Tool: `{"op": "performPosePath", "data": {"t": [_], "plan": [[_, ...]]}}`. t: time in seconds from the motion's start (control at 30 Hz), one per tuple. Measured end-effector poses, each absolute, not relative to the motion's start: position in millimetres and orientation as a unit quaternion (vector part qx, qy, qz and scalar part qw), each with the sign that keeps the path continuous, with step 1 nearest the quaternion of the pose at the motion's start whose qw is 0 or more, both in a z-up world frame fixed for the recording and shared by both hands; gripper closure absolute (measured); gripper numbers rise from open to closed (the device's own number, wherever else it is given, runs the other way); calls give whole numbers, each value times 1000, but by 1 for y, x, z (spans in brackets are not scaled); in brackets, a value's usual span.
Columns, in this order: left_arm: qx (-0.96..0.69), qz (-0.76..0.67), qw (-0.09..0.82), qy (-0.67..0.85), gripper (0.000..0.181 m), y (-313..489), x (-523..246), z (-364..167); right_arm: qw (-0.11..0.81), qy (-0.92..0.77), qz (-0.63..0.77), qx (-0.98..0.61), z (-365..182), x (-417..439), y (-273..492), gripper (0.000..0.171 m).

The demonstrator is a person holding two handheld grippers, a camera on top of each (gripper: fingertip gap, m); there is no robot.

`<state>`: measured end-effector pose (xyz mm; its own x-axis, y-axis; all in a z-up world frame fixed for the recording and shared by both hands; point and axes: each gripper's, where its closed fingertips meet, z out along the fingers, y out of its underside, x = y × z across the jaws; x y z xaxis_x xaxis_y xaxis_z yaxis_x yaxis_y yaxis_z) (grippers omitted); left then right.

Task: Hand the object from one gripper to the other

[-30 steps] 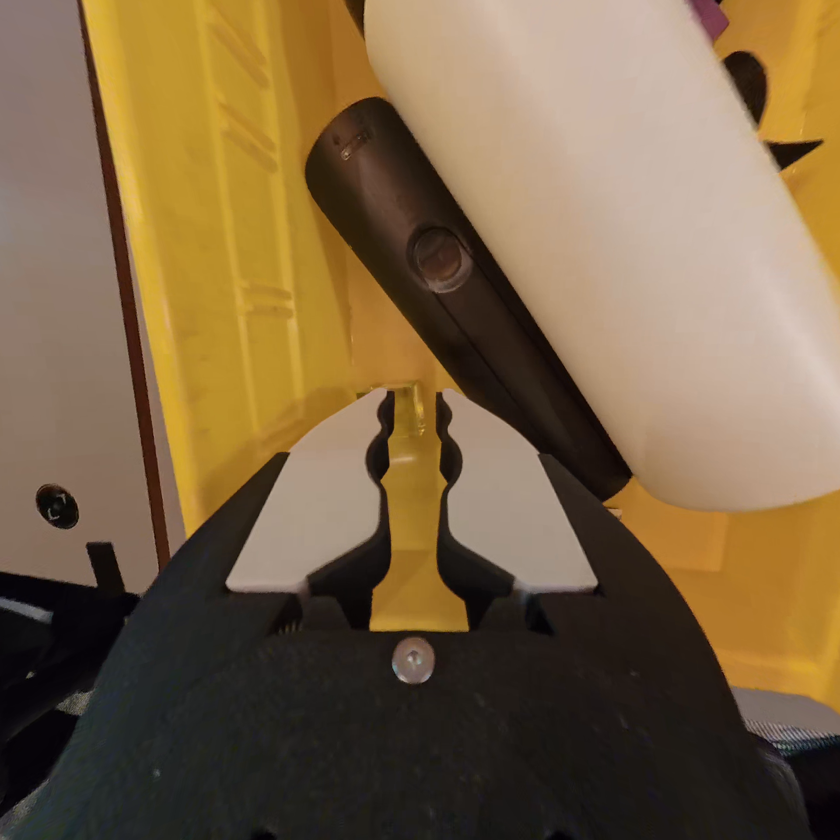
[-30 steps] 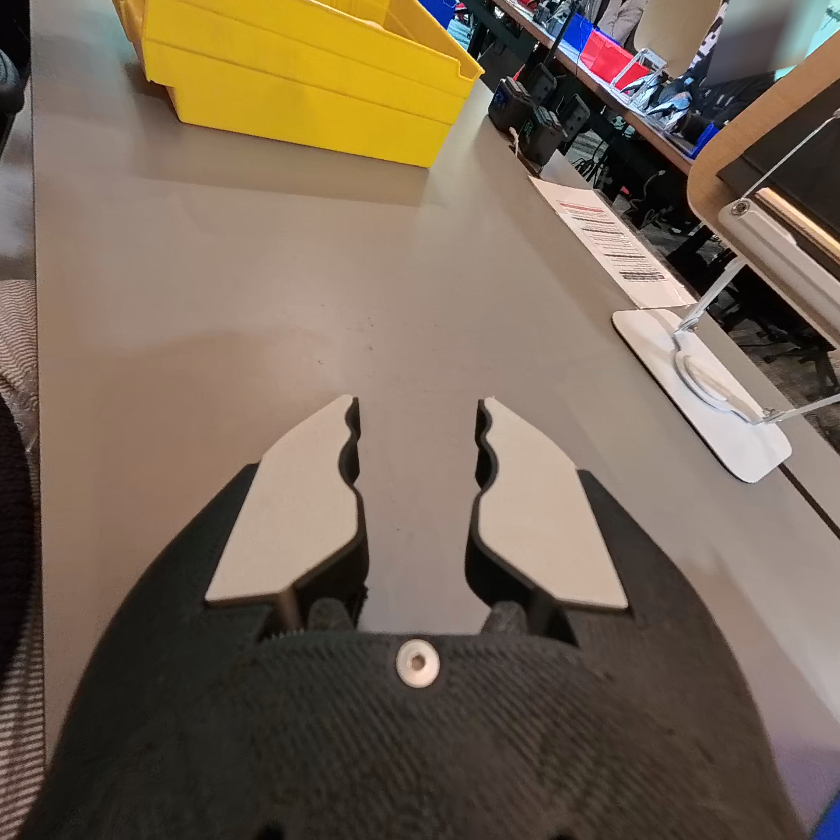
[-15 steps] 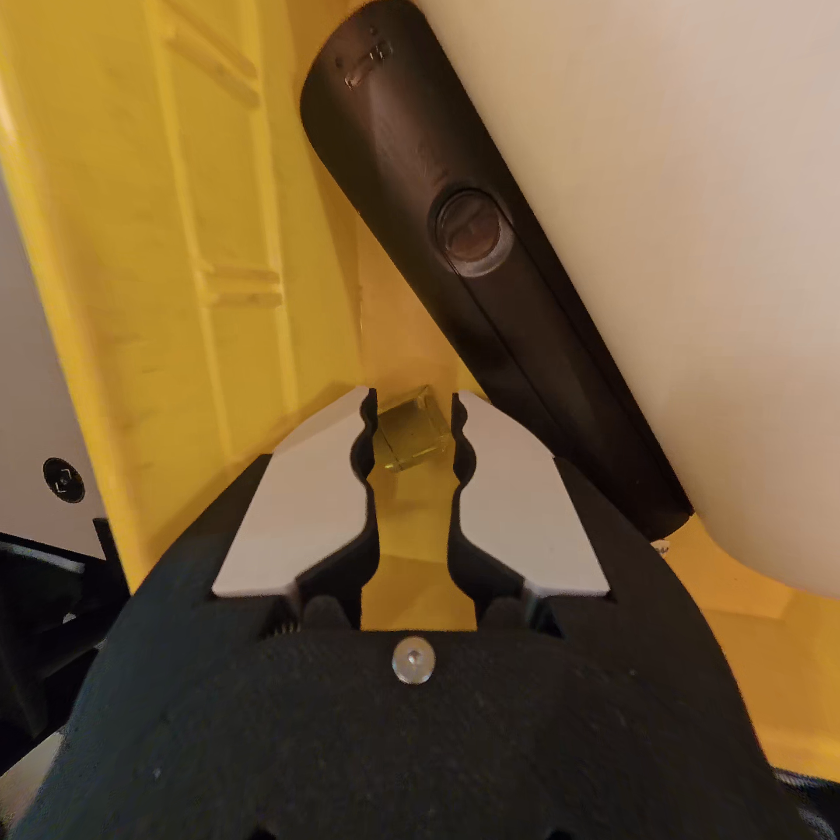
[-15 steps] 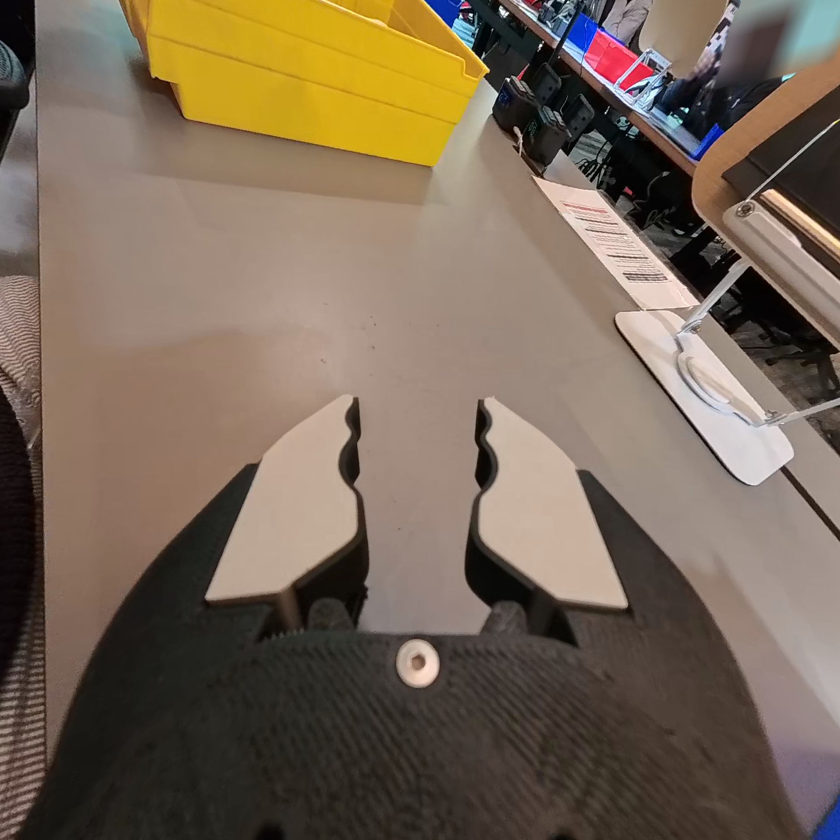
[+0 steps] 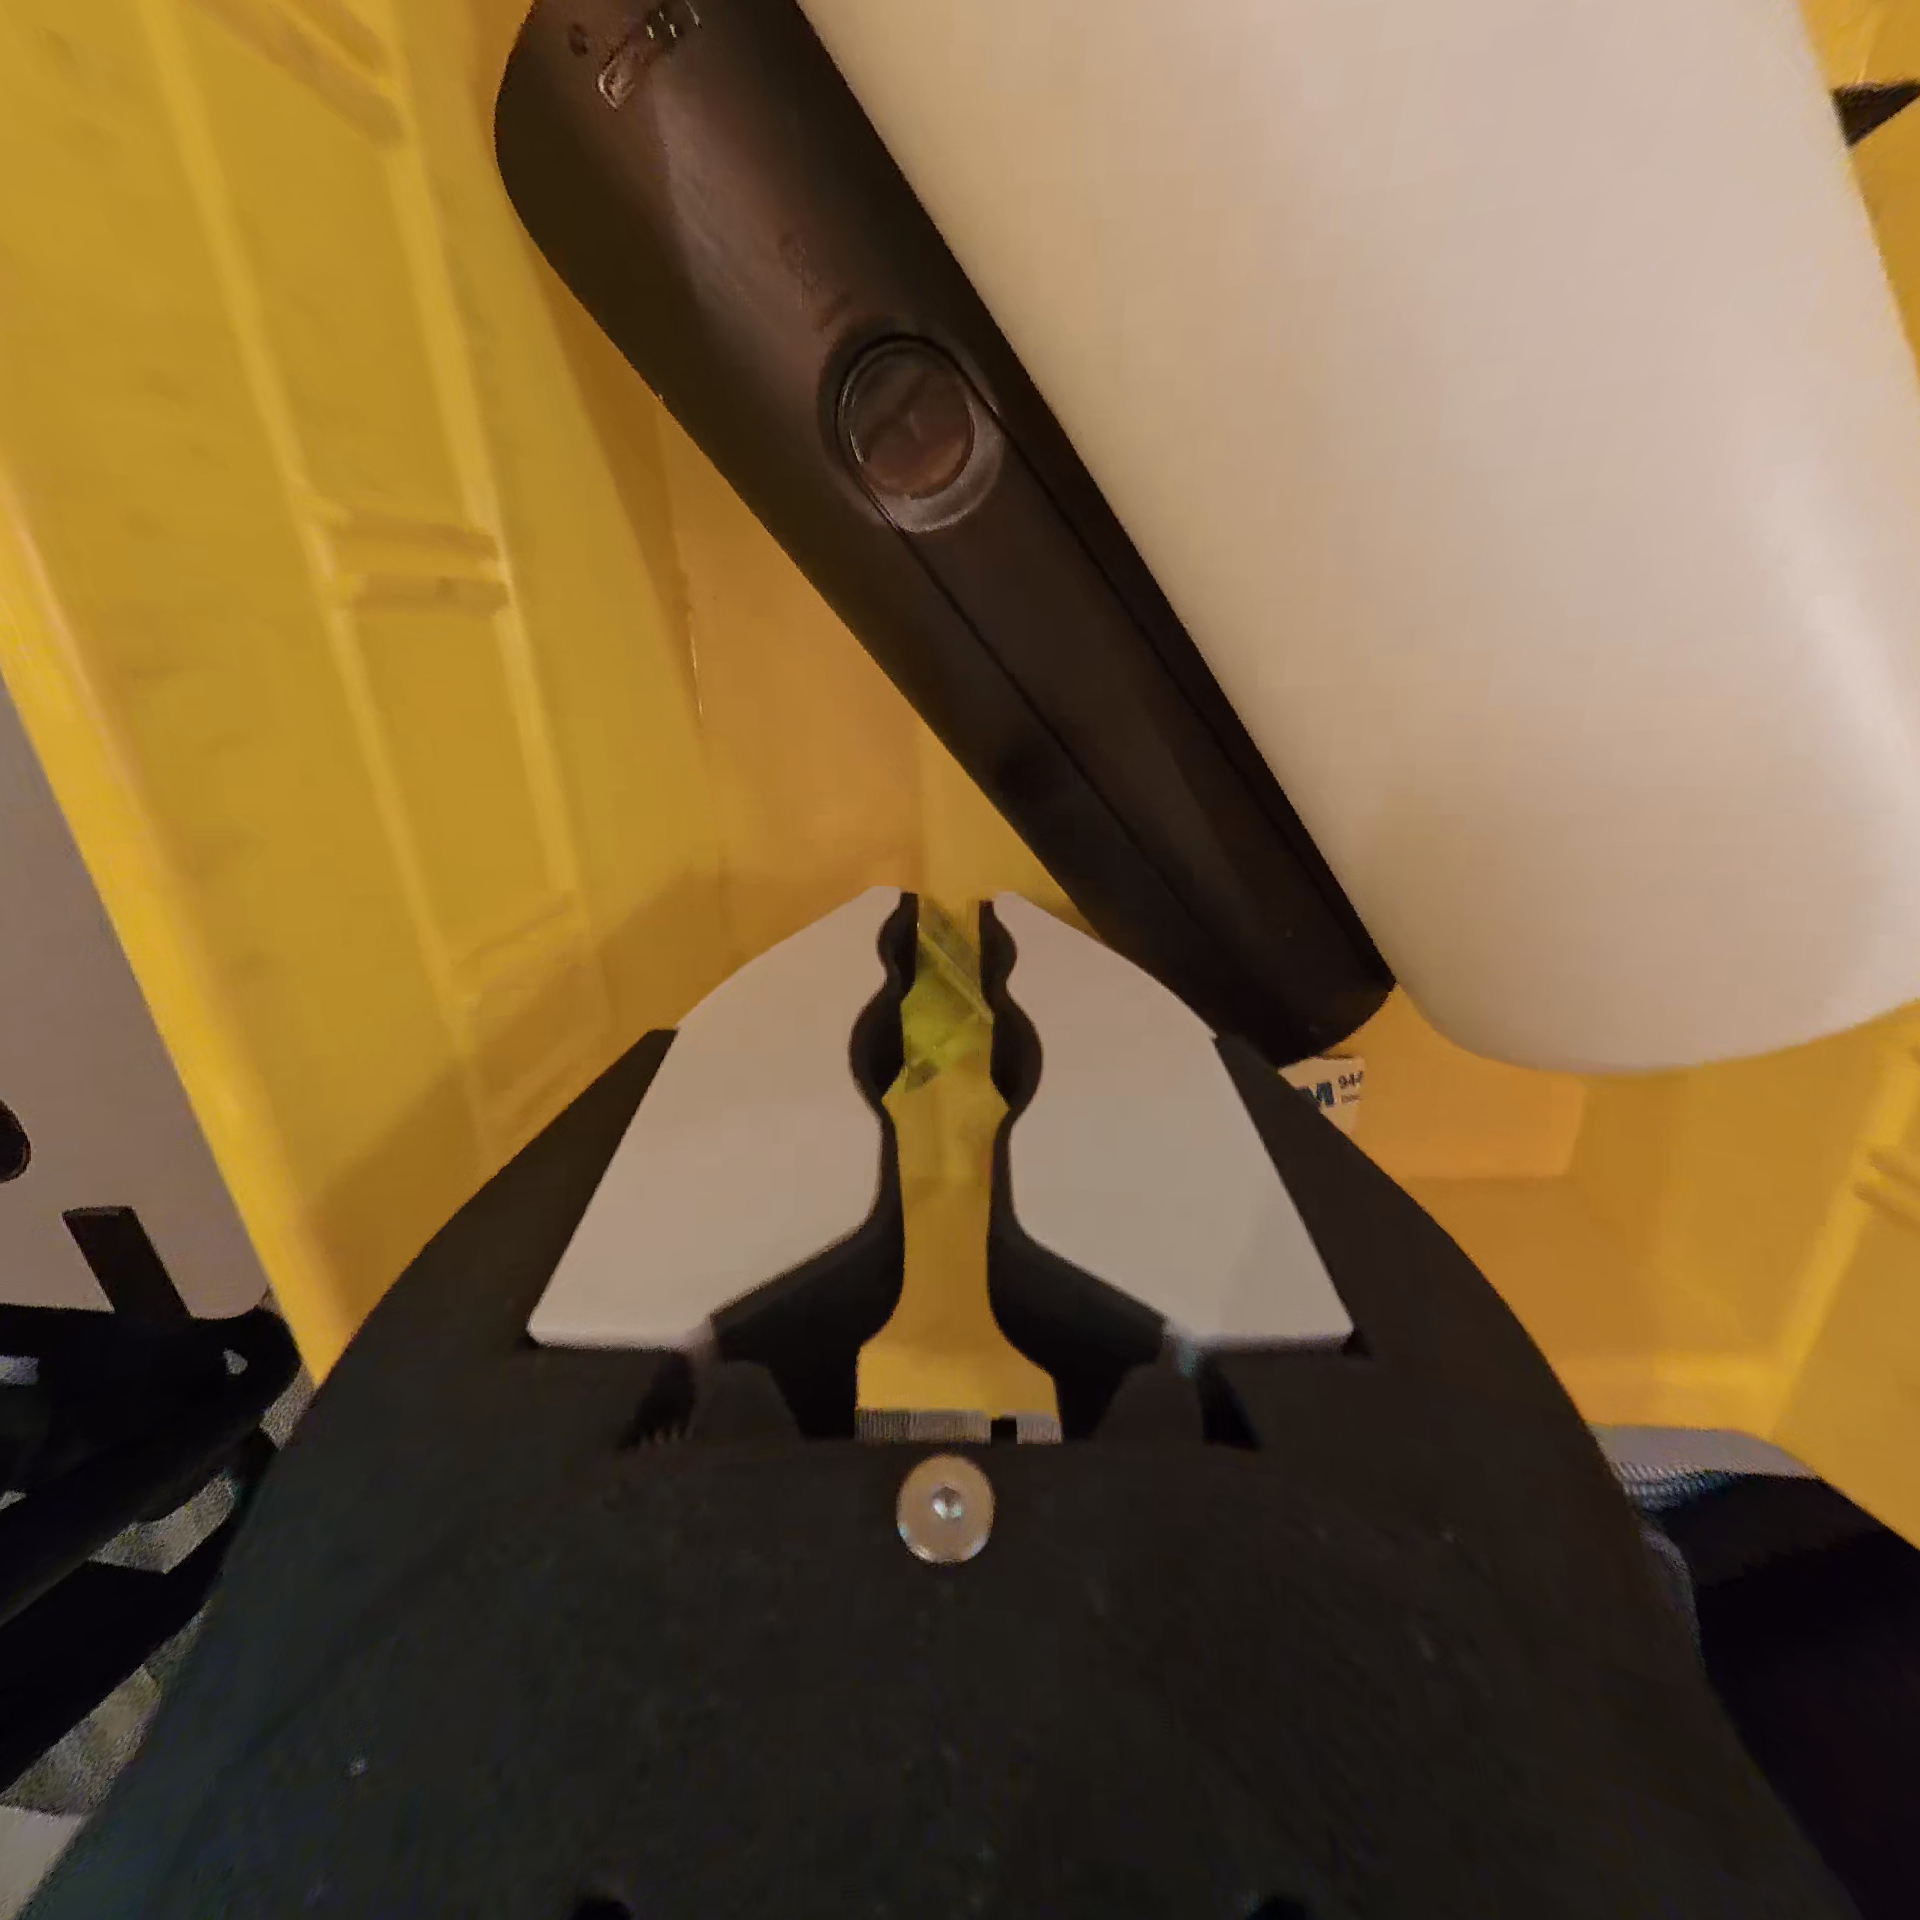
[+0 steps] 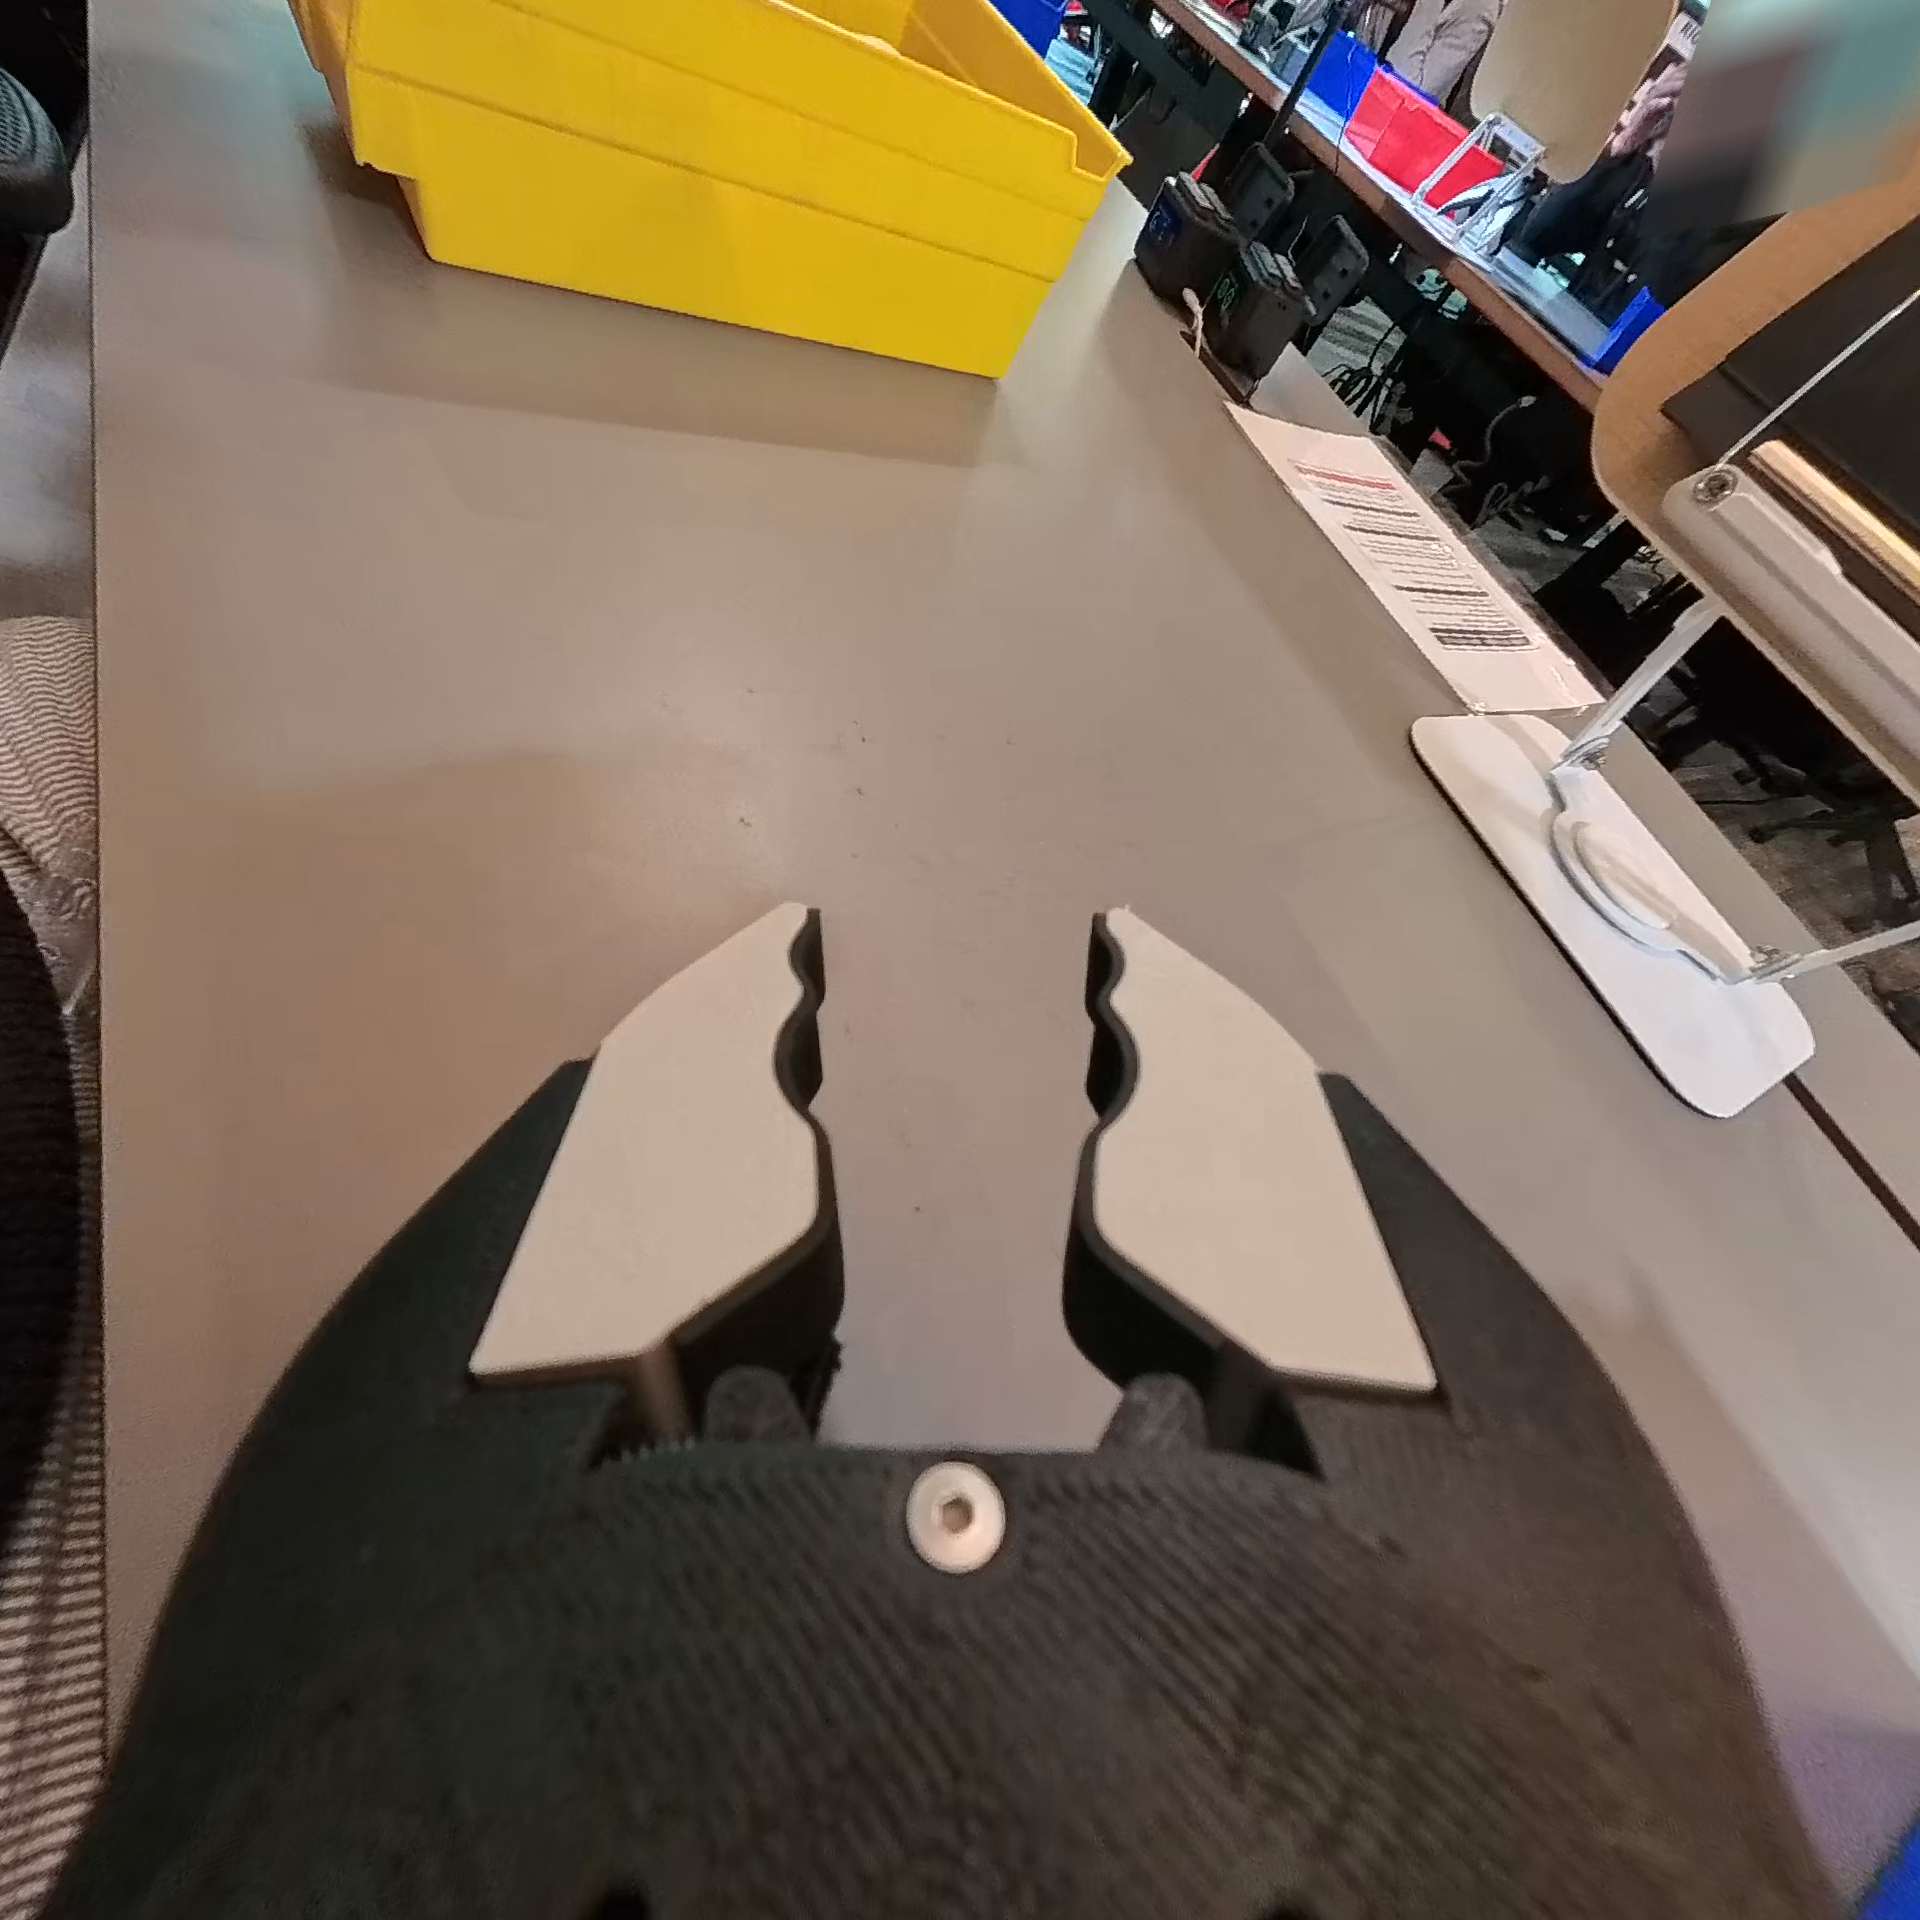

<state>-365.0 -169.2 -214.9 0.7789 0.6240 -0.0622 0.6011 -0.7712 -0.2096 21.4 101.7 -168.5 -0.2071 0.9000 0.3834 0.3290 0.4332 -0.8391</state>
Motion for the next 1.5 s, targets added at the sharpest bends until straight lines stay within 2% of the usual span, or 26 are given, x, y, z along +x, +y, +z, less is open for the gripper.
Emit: {"op": "performPosePath", "data": {"t": [0.1, 0.23, 0.53, 0.6, 0.77, 0.9, 1.03, 1.17, 1.27, 1.4, 1.5], "plan": [[-942, 56, 71, -324, 154, -176, -359, -213, 458, -712, 312, -431, -169, 22, 102, 122], [-944, 24, 80, -319, 144, -174, -350, -212, 458, -713, 311, -431, -169, 22, 101, 122], [-943, 31, 2, -332, 141, -197, -345, -224, 458, -714, 310, -429, -169, 22, 100, 122], [-944, 24, 5, -328, 148, -193, -344, -226, 459, -714, 309, -429, -169, 22, 100, 122], [-957, 43, 16, -287, 149, -184, -343, -216, 459, -715, 308, -428, -169, 22, 100, 122], [-955, 73, 93, -274, 149, -164, -347, -182, 458, -715, 309, -428, -169, 22, 101, 122], [-942, 75, 269, -184, 149, -108, -329, -121, 457, -715, 310, -429, -170, 21, 101, 122], [-878, -6, 478, 4, 149, -31, -245, -48, 457, -716, 309, -428, -170, 20, 100, 122], [-802, -92, 581, 104, 150, 8, -172, -12, 460, -715, 308, -427, -169, 20, 100, 122], [-743, -234, 614, 128, 149, 43, -106, -21, 460, -705, 328, -430, -164, 21, 98, 124], [-705, -384, 591, 85, 151, 64, -72, -47, 466, -683, 356, -435, -154, 23, 101, 134]]}}
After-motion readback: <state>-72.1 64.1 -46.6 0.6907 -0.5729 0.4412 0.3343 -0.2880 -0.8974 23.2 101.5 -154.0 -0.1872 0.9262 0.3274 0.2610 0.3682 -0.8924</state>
